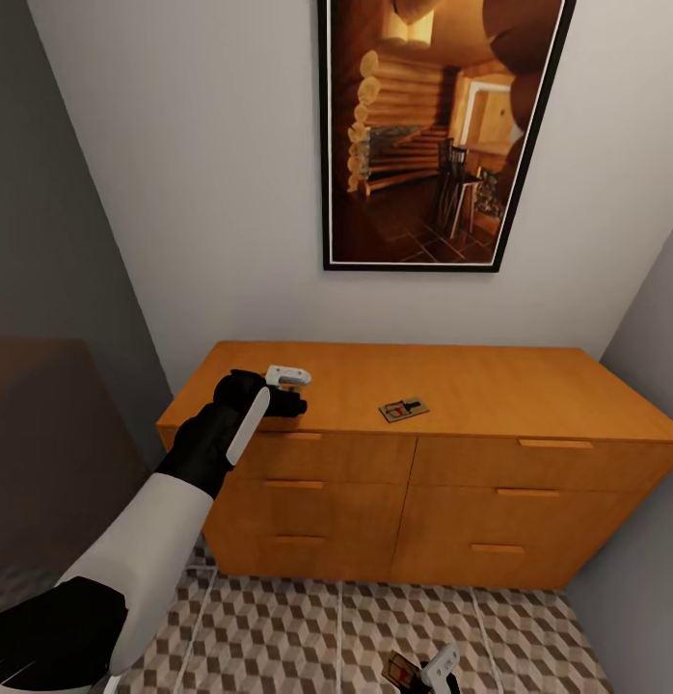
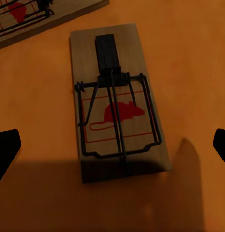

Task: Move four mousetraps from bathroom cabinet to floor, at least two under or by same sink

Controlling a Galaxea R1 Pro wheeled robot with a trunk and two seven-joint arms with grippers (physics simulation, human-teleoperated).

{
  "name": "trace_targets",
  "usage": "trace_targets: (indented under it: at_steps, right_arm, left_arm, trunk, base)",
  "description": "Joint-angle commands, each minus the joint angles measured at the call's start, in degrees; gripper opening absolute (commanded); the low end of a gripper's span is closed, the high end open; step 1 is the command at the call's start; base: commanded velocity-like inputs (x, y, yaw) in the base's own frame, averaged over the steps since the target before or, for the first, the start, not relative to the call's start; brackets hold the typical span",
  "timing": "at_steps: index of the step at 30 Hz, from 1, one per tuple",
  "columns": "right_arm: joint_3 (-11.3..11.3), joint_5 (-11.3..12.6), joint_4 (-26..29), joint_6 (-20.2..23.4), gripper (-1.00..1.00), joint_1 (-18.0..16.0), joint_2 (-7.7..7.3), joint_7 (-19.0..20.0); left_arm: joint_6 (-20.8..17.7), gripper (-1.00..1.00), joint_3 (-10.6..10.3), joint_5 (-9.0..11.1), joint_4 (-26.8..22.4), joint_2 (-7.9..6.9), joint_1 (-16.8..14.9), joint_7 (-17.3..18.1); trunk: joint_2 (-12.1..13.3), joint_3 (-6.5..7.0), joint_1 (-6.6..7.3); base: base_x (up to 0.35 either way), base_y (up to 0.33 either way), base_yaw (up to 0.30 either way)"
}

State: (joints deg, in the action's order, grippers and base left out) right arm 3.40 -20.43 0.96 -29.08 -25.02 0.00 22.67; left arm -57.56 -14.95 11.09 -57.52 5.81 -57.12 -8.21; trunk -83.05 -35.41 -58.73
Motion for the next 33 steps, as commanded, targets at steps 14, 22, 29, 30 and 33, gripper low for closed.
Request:
trace_targets:
  at_steps: [14,22,29,30,33]
  right_arm:
    - [0.4,-0.2,0.0,-0.1,-1.00,0.0,0.00,0.2]
    - [0.4,-0.2,0.0,-0.1,-1.00,0.0,0.05,0.2]
    - [0.4,-0.2,0.0,-0.1,-1.00,0.0,0.07,0.2]
    - [0.4,-0.2,0.0,-0.1,-1.00,0.0,0.07,0.2]
    - [0.4,-0.2,0.0,-0.1,-1.00,0.0,0.08,0.2]
  left_arm:
    - [-0.2,1.00,-0.1,0.6,0.0,-0.01,0.0,-0.6]
    - [-0.2,1.00,-0.1,0.6,0.0,0.00,0.0,-0.6]
    - [-0.2,1.00,-0.1,0.6,0.0,0.00,0.0,-0.6]
    - [-0.2,1.00,-0.1,0.6,0.0,0.00,0.0,-0.6]
    - [-0.2,1.00,-0.1,0.6,0.0,0.00,0.0,-0.6]
  trunk:
    - [0.0,-0.43,0.00]
    - [0.0,-0.64,0.00]
    - [0.0,-0.73,0.00]
    - [0.0,-0.75,0.00]
    - [0.0,-0.80,0.00]
  base:
    - [0.000,0.000,0.000]
    - [0.000,0.000,0.000]
    - [0.000,0.000,0.000]
    - [0.000,0.000,0.000]
    - [0.000,0.000,0.000]
